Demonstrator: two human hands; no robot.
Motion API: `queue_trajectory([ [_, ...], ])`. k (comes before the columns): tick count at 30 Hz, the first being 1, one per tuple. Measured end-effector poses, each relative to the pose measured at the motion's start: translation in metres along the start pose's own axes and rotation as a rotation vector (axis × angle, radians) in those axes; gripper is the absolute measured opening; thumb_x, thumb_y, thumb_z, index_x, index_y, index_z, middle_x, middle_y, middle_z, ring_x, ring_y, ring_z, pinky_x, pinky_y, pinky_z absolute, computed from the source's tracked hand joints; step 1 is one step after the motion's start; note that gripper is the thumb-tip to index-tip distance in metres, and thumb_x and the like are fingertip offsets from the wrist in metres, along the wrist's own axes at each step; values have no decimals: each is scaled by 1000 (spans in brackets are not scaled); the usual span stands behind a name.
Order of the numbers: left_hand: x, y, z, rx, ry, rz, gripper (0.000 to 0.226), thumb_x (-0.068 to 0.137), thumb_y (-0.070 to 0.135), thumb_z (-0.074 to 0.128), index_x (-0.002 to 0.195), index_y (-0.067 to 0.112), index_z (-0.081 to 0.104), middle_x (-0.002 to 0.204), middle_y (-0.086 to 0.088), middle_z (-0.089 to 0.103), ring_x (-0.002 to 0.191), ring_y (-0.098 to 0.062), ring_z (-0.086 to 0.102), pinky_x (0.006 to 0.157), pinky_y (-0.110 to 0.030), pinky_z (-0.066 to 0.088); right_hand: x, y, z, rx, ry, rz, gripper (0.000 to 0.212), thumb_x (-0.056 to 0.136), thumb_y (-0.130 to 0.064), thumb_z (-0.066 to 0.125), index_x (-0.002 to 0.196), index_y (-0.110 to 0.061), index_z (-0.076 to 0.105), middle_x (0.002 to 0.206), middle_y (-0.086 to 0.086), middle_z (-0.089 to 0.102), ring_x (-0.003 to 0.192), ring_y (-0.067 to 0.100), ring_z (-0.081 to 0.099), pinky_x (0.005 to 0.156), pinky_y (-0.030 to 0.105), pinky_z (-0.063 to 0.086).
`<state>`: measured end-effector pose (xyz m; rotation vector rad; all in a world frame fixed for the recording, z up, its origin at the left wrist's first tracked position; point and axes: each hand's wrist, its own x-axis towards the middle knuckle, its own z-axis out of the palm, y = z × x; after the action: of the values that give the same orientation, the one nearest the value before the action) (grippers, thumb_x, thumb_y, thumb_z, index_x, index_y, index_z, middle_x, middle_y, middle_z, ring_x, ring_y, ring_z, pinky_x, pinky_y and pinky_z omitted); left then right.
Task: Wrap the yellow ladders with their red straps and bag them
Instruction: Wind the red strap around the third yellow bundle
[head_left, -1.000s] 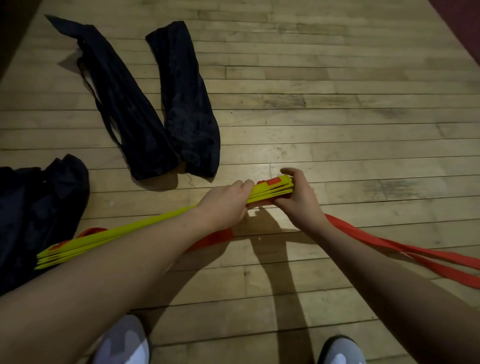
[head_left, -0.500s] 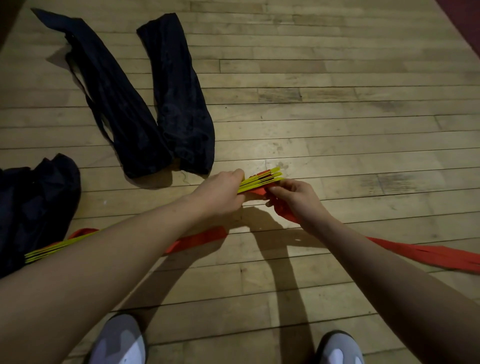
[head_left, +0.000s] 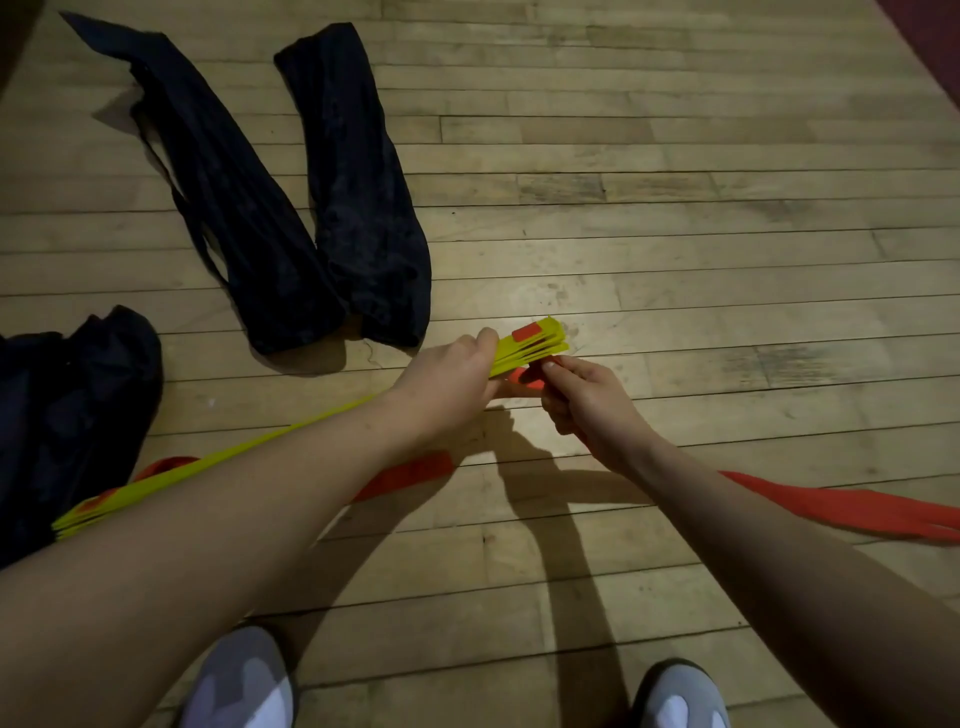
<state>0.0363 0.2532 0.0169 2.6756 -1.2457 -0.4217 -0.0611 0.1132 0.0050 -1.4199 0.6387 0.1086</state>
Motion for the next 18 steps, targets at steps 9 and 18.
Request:
queue_trajectory([
  [9,-5,6,14,86,68,-79,45,95,34,52,130,9,35,119,-9,53,106,-28,56,76,-36,45,3,-3,7,134,97,93,27,92,-5,45,71,-4,60,48,2,40,41,12,23,39,21,19],
  [18,-3,4,25,217,63,-116,42,95,22,53,130,6,37,111,-12,54,95,-29,58,69,-34,43,2,0,7,300,58,108,17,93,-8,46,82,-3,57,74,14,66,42,15,40,43,23,31],
])
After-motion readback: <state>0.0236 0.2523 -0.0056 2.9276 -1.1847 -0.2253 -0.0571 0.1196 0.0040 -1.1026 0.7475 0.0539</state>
